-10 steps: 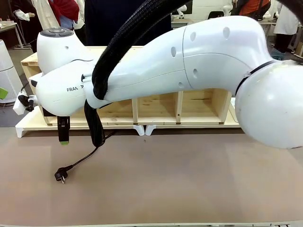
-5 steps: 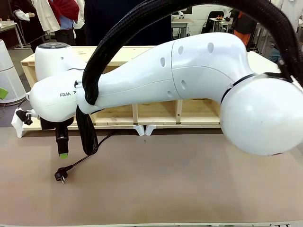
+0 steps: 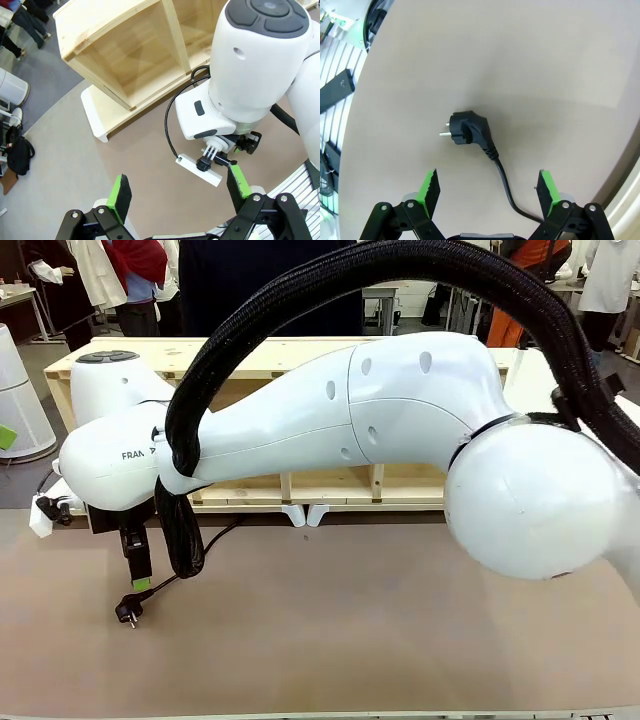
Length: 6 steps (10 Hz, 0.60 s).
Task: Perform cable management.
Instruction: When the cord part of the Power Cable appears at the lower middle area of the table and stops, grasp the cord part of the Power Cable.
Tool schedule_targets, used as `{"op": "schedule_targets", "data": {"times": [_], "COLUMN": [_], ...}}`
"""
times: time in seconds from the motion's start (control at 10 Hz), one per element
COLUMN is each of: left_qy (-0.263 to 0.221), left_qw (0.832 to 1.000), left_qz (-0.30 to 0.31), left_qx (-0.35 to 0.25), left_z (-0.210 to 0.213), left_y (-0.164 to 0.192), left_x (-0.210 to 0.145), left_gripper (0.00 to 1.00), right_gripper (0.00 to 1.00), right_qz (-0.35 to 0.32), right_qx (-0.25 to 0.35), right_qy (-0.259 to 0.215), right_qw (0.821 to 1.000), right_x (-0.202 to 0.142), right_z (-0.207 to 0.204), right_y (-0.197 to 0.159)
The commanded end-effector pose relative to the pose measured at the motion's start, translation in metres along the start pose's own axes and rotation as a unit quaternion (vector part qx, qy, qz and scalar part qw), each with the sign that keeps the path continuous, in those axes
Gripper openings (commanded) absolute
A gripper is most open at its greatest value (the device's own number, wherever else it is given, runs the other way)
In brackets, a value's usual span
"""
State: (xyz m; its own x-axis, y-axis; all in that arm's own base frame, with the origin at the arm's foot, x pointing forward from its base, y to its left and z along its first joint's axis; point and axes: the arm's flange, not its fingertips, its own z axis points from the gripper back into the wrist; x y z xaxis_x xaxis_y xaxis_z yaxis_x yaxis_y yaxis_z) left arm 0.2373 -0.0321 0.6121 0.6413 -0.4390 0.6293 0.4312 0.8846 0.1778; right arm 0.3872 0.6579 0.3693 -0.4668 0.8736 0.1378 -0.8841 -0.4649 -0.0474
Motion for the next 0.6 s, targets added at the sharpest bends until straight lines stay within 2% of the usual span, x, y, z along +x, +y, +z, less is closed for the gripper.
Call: {"op": "schedule_targets", "data": {"times": [0.0, 0.5], "left_qy": [-0.001, -0.001], "left_qw": [1.000, 1.000], "left_qz": [0.001, 0.001], "left_qx": [0.000, 0.000], "left_z": [0.001, 0.001], "left_y": [0.001, 0.001], "left_x": [0.000, 0.000], "left_gripper": [1.00, 1.00], "right_gripper": [1.00, 1.00], "right_qz": [0.004, 0.018], "right_qx": [0.005, 0.019], "right_qy": [0.022, 0.008], "right_qw": [1.000, 1.000], "right_x": [0.008, 0.019], "right_z": [-0.004, -0.032], "right_y": [-0.015, -0.030]}}
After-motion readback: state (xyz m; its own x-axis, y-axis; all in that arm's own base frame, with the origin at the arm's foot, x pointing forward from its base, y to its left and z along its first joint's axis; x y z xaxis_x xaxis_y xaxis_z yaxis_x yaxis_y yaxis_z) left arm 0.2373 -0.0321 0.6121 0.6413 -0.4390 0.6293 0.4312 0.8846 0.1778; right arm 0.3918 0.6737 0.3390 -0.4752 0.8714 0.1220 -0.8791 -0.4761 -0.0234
